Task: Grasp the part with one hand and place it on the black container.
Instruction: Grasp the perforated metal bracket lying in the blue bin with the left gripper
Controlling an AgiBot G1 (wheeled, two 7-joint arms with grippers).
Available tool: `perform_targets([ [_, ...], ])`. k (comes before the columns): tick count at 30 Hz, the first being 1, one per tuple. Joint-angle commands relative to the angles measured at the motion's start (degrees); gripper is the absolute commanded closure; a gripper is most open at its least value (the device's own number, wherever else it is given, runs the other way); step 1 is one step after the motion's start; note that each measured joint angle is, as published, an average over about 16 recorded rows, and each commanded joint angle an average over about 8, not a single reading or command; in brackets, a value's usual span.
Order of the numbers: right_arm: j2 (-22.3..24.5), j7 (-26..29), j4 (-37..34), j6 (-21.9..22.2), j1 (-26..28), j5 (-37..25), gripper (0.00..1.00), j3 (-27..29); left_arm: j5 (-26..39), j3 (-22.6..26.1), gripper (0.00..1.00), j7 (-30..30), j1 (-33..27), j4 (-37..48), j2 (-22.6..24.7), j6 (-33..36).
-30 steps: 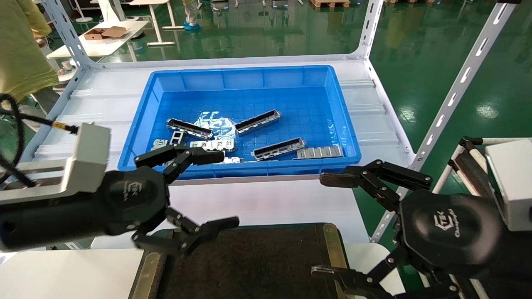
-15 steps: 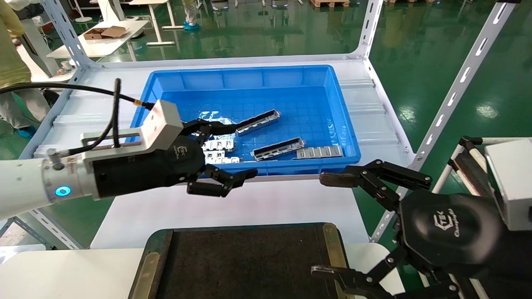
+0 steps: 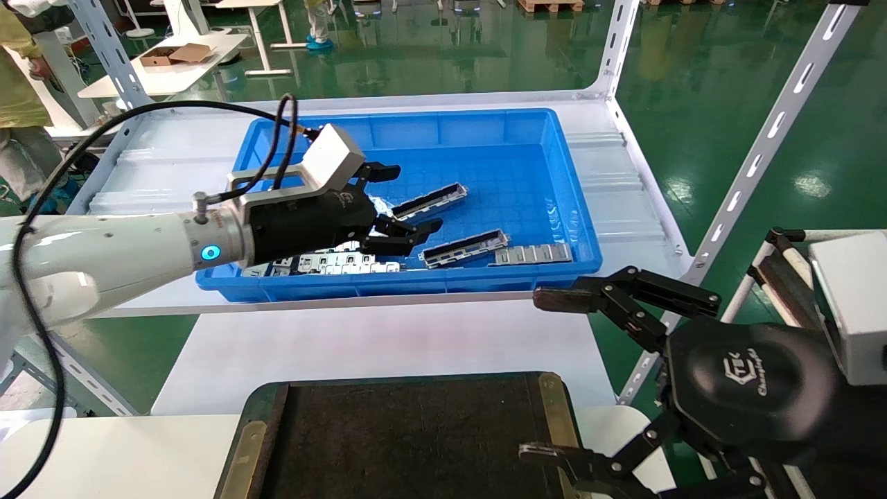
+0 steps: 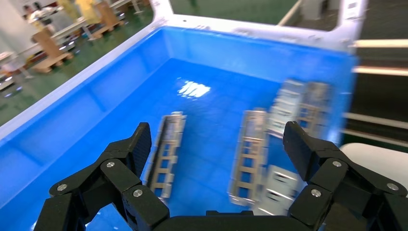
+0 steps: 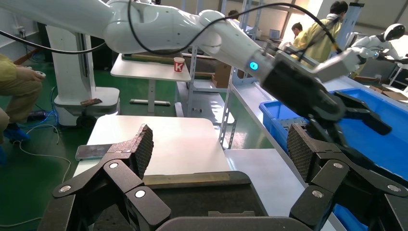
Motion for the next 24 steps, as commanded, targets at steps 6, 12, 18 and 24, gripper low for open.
perform_targets([
  [6,0.0,0.0,0.0,0.0,0.0,0.0,0.0,0.0,1.6,0.3,0.0,4.9,-4.6,11.9,6.5,-6.2],
  [12,0.0,0.0,0.0,0.0,0.0,0.0,0.0,0.0,1.3,0.2,0.0,8.0,-6.4,18.3,10.0,-10.5],
  [18,0.0,0.0,0.0,0.0,0.0,0.0,0.0,0.0,0.5,0.8,0.0,8.2,-6.4,20.1,11.0,-13.0],
  [24,0.0,0.0,0.0,0.0,0.0,0.0,0.0,0.0,0.3,2.7,0.0,6.8,-5.6,19.4,11.2,-14.8],
])
